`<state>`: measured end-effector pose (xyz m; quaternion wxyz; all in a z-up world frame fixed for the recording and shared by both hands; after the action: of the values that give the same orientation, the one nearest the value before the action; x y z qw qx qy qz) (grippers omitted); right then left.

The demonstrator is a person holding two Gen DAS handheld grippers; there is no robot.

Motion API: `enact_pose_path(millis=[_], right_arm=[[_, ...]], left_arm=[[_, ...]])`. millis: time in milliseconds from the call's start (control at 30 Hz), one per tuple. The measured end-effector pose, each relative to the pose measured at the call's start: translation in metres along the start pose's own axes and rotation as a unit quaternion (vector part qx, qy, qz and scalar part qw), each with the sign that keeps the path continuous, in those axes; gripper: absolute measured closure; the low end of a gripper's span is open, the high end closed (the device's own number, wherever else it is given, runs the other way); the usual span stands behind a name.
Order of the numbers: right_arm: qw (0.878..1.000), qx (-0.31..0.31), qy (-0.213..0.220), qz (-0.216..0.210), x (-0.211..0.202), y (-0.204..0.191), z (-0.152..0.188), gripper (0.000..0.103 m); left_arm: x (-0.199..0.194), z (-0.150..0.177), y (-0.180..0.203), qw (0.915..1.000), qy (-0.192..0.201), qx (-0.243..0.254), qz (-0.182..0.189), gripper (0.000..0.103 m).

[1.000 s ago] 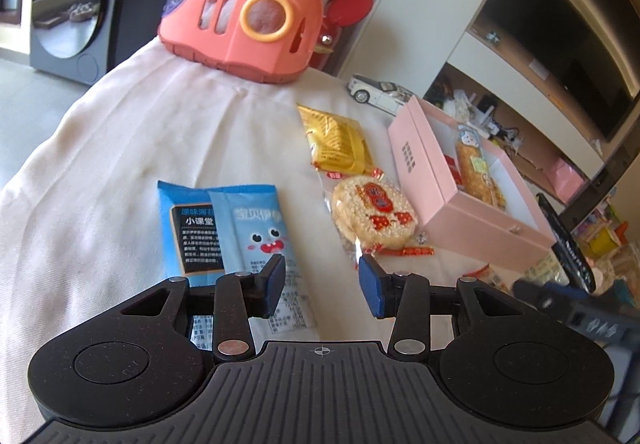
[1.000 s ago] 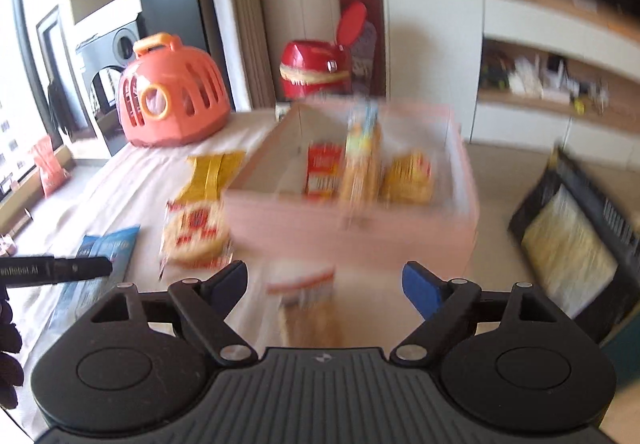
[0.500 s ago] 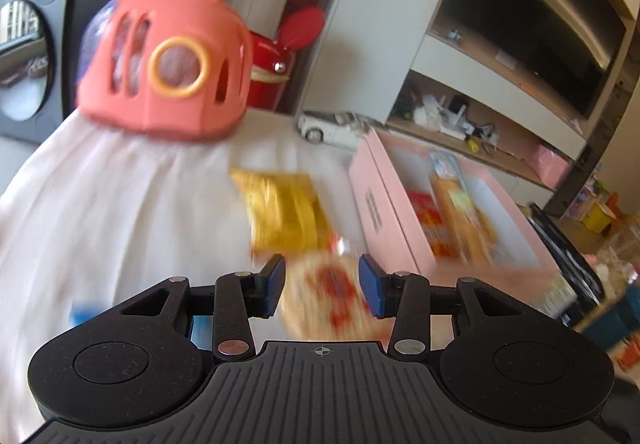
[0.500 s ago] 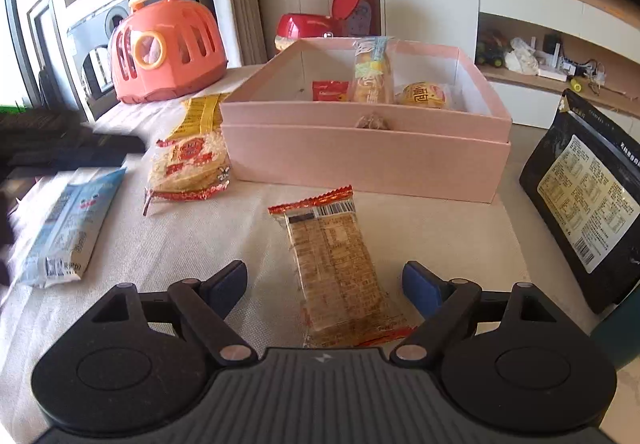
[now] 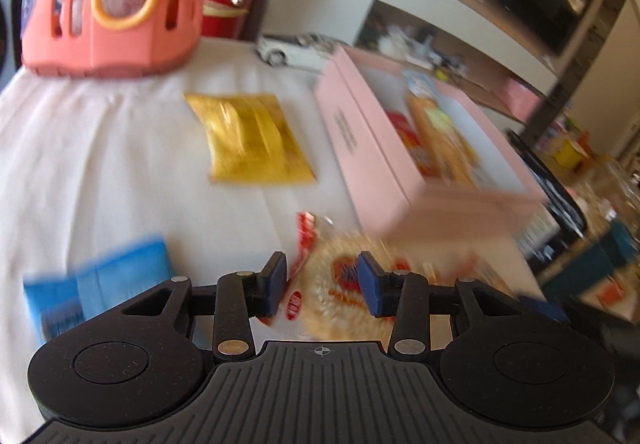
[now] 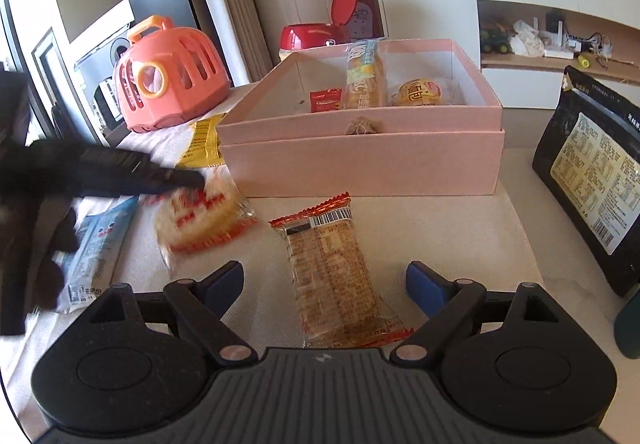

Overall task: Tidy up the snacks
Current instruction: 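Grasp the clear long-biscuit bag with the left tool while the right tool grasps the wafer bar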

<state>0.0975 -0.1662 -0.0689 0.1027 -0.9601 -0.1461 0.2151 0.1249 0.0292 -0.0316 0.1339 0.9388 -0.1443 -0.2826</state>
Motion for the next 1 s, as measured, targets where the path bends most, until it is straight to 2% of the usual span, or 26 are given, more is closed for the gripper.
enact_pose_path(millis=[167,233,300,433,500,600,667,833,1000], right_arm=[[1.000,0.005,0.001,-0.001,0.000,0.000,0.000,0.013],[1.000,-0.002,0.000,0.001,0.001,-0.001,0.001,0.012],[1.000,-0.009,-0.001,0.006,0.001,-0.002,0.001,0.012],[0.999,-0.031,-0.003,0.024,0.004,-0.006,0.003,0.011],[0.999,-0.032,-0.004,0.034,0.005,-0.004,0.002,0.006],[0.999,-0.028,-0.004,0.035,0.006,-0.002,0.002,0.005],[0.999,-0.027,-0.002,0.038,0.005,0.000,0.002,0.005],[0.998,-0.025,0.001,0.052,0.004,0.002,0.001,0.006],[0.998,-0.051,0.007,0.043,-0.005,-0.008,0.002,0.011]], left_arm=[[-0.021,0.029,0.018,0.9981,-0.031,-0.023,0.047,0.059],[-0.025,0.033,0.021,0.9975,-0.032,-0.031,0.055,0.059],[-0.025,0.033,0.017,0.9978,-0.022,-0.040,0.049,0.059],[-0.022,0.025,0.001,0.9967,0.013,-0.080,0.011,0.059],[-0.017,0.020,-0.005,0.9951,0.025,-0.095,0.011,0.059],[-0.007,0.017,-0.002,0.9950,0.033,-0.090,0.027,0.059],[-0.002,0.016,0.003,0.9951,0.038,-0.083,0.037,0.054],[-0.010,0.019,0.013,0.9955,0.018,-0.086,0.036,0.052],[-0.045,0.030,0.020,0.9943,-0.003,-0.095,0.047,0.052]])
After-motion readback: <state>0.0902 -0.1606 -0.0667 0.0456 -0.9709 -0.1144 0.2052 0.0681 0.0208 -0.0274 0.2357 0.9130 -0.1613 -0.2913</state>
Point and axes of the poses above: each gripper's, at about its wrist camera, not at the fingertips, and x roughly the way its jaws point, y to its right, z to its underside, the point moved 7 cm from there along x, roughly the way its jaws point, and after that the axes turned 15 degrees about y, right-handed, at the moved point
